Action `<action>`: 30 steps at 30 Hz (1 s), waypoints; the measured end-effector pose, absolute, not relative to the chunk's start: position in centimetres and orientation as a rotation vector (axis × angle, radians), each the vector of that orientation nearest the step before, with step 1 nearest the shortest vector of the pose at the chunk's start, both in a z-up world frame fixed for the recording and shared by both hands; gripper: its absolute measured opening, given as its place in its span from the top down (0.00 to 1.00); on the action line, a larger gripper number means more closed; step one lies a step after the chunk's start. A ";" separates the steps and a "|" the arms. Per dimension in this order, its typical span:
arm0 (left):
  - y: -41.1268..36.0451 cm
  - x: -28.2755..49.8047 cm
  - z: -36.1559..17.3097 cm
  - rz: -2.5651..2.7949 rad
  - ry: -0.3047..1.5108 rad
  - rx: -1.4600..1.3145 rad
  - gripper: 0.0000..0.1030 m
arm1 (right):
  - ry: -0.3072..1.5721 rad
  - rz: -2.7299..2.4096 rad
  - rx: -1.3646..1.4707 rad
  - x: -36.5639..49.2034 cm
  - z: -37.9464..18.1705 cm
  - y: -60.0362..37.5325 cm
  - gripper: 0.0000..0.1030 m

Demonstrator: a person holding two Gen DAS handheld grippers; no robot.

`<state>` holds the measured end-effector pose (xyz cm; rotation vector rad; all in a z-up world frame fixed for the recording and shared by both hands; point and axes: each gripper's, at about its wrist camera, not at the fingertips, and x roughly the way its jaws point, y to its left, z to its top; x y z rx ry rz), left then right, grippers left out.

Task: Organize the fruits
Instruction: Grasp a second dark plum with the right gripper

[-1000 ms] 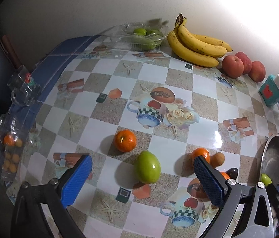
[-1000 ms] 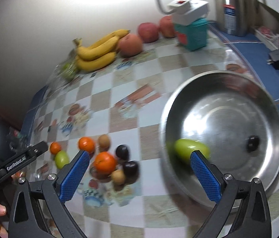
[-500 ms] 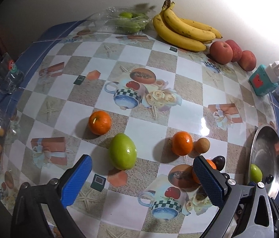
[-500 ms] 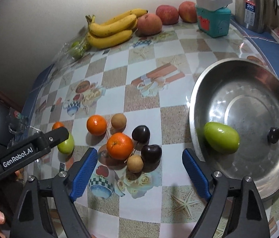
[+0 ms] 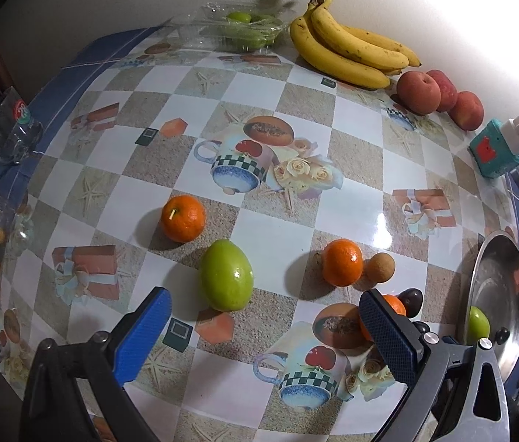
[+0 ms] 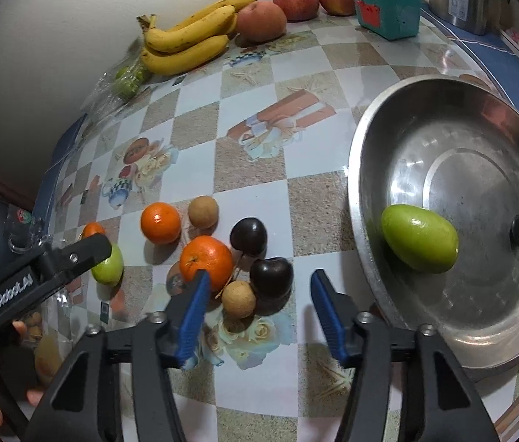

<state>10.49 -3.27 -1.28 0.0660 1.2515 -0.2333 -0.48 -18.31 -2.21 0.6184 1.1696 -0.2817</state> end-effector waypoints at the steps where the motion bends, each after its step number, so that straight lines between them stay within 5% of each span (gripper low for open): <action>1: -3.4 10.4 -1.3 -0.236 1.252 0.069 0.00 | 1.172 -0.288 0.624 -0.5 -2.4 -18.5 0.48; 9: -4.3 10.2 -1.6 -0.242 1.258 0.103 0.00 | 1.185 -0.312 0.654 -0.3 -3.6 -19.2 0.61; 30: -5.5 9.6 -1.8 -0.268 1.268 0.131 0.00 | 1.191 -0.309 0.666 0.2 -4.0 -19.0 0.71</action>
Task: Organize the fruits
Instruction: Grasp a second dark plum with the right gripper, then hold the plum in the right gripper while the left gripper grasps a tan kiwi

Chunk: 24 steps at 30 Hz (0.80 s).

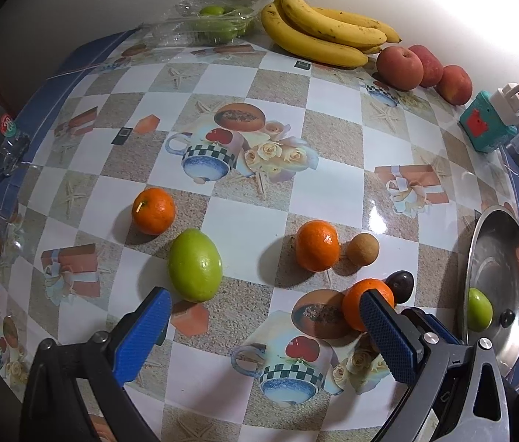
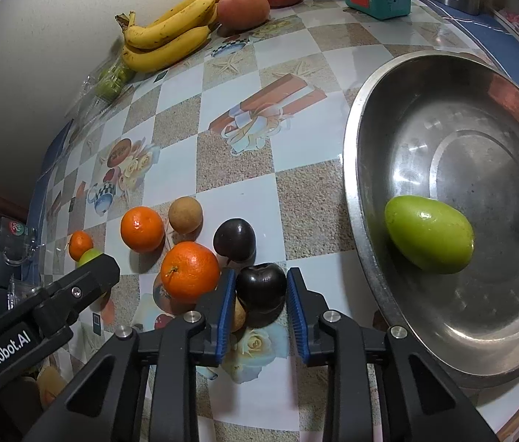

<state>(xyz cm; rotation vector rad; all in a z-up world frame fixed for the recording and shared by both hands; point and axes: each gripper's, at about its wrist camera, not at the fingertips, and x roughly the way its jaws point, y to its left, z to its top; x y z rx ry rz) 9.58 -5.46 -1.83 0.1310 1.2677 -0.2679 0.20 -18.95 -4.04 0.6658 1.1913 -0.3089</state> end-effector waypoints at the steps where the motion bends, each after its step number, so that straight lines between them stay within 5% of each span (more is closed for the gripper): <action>1: -5.5 9.5 -1.8 -0.269 1.267 0.132 0.00 | 1.188 -0.312 0.666 0.1 -4.0 -19.0 0.71; 24: -9.2 7.2 -3.6 -0.386 1.330 0.114 0.00 | 1.025 -0.426 0.769 -5.1 0.8 -24.4 0.72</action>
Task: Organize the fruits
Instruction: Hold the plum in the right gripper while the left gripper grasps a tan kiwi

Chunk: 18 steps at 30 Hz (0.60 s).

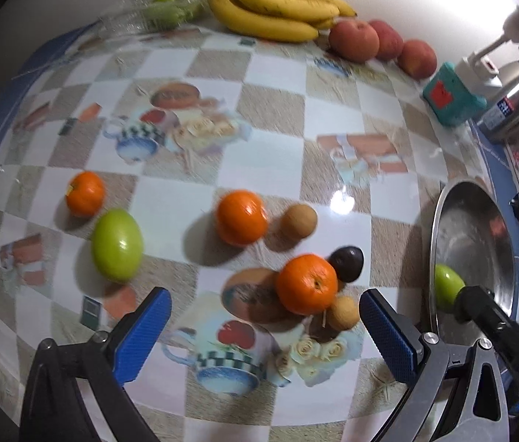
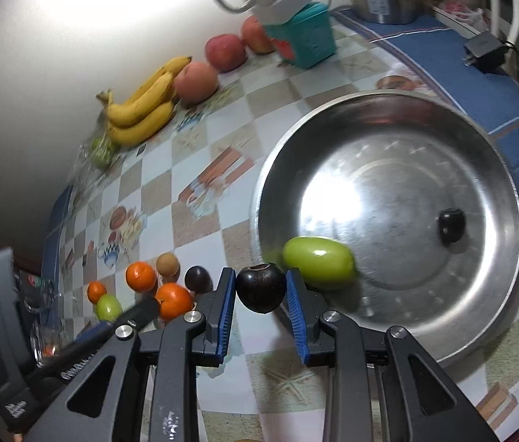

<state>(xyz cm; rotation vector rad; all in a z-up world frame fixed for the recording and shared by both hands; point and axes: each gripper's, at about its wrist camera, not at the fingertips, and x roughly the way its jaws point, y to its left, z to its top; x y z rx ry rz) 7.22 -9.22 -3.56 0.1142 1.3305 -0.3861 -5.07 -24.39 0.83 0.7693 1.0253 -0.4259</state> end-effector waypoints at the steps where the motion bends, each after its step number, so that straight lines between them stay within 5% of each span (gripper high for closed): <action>1: -9.5 7.0 -3.8 -0.391 1.341 0.116 0.00 | 1.021 -0.430 0.775 -5.3 0.9 -24.6 0.72; 9: -11.2 5.9 -5.2 -0.383 1.371 0.106 0.03 | 1.010 -0.434 0.784 -6.1 1.2 -25.3 0.72; 18: -13.0 5.0 -5.8 -0.396 1.372 0.072 0.23 | 0.994 -0.433 0.808 -6.9 1.4 -26.1 0.72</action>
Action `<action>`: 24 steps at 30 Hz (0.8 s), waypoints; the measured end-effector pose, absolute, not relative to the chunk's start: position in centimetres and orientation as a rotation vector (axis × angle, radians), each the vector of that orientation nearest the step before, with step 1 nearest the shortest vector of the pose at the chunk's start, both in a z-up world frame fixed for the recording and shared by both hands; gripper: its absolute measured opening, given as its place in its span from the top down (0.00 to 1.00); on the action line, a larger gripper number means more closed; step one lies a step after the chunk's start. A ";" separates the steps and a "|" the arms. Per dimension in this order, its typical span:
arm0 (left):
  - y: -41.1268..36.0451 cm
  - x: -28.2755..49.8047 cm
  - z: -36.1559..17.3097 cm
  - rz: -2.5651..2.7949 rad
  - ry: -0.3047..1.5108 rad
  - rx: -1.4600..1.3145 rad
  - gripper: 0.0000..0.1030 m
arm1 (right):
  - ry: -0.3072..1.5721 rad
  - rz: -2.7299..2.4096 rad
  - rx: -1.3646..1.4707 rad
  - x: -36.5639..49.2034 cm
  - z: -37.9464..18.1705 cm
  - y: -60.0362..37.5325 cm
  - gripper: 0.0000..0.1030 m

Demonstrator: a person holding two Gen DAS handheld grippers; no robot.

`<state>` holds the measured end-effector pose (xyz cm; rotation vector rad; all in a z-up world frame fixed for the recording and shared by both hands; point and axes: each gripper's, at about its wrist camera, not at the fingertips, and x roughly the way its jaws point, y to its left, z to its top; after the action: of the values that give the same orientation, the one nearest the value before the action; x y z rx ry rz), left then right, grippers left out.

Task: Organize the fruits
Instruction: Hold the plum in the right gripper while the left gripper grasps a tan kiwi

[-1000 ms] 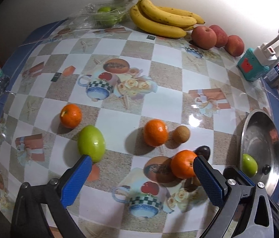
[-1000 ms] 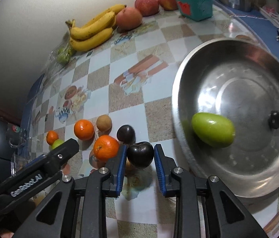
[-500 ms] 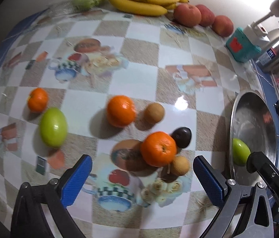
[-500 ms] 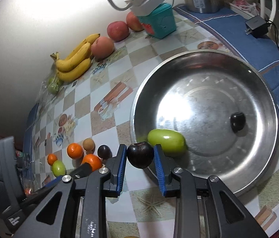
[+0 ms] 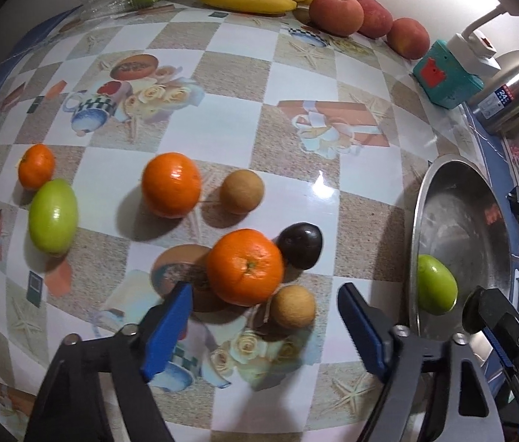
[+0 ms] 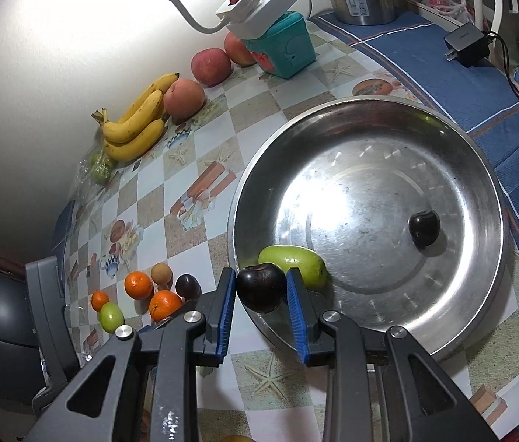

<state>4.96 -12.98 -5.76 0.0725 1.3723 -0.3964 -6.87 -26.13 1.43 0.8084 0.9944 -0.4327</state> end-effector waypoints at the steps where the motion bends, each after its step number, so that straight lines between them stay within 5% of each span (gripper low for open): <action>1: -13.2 5.0 -5.9 -0.397 1.373 0.070 0.28 | 0.992 -0.431 0.811 -7.0 1.5 -26.2 0.72; 8: -13.4 5.2 -6.1 -0.364 1.376 0.072 0.43 | 0.987 -0.425 0.825 -7.3 1.6 -26.5 0.72; 24: -11.8 4.4 -5.5 -0.365 1.429 0.047 0.57 | 0.990 -0.422 0.840 -7.5 1.4 -26.6 0.72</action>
<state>4.39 -11.81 -5.54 0.0466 1.4291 -0.3649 -7.48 -26.65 1.41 0.8399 0.9895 -0.4220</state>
